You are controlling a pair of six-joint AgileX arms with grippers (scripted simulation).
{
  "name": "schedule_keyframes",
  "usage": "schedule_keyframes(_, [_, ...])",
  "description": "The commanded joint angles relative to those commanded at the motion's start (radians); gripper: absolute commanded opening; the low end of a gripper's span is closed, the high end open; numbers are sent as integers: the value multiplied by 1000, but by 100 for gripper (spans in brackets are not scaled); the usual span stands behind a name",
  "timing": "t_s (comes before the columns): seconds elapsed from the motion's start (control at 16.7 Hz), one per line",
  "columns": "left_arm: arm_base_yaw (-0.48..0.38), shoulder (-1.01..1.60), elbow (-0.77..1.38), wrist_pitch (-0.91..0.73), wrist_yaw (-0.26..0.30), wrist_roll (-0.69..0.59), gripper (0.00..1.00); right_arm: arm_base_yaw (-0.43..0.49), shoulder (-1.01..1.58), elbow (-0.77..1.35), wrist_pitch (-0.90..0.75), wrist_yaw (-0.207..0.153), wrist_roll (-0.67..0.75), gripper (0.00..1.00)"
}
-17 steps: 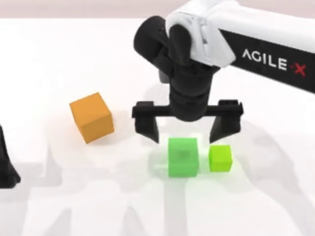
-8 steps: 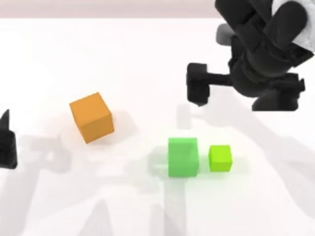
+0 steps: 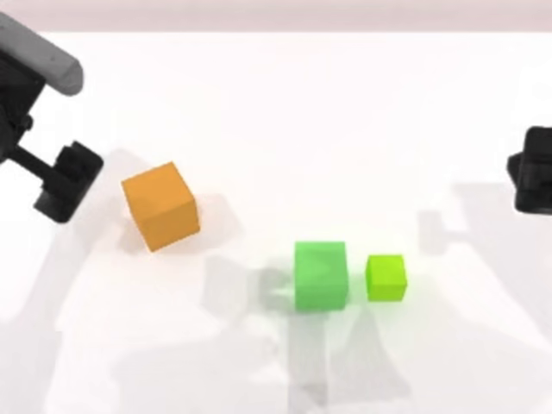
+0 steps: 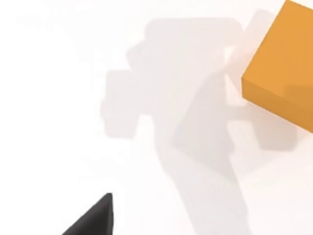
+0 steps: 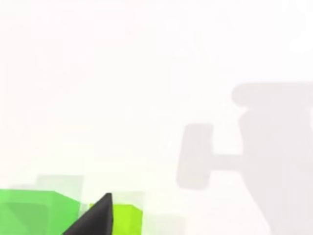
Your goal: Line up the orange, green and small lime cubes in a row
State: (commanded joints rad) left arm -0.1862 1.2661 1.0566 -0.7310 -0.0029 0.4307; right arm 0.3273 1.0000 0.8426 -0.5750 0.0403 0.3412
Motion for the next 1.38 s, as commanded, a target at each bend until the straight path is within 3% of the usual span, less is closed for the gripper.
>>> schedule_keyframes(0.36, [-82,522,439,-310,2,183,100,-185,-561,-478,324,-15,-192,100])
schedule_keyframes(0.66, [-127,811,699,-470,5,283,100,-287,-898,-755,514,-32,-305,100])
schedule_keyframes(0.9, [-141,895,783,-518,6,315,100,-317,-1000,-843,575,-40,-341,100])
schedule_keyframes(1.38, [-138,906,749,-478,6,317,100,-317,-1000,-843,575,-40,-341,100])
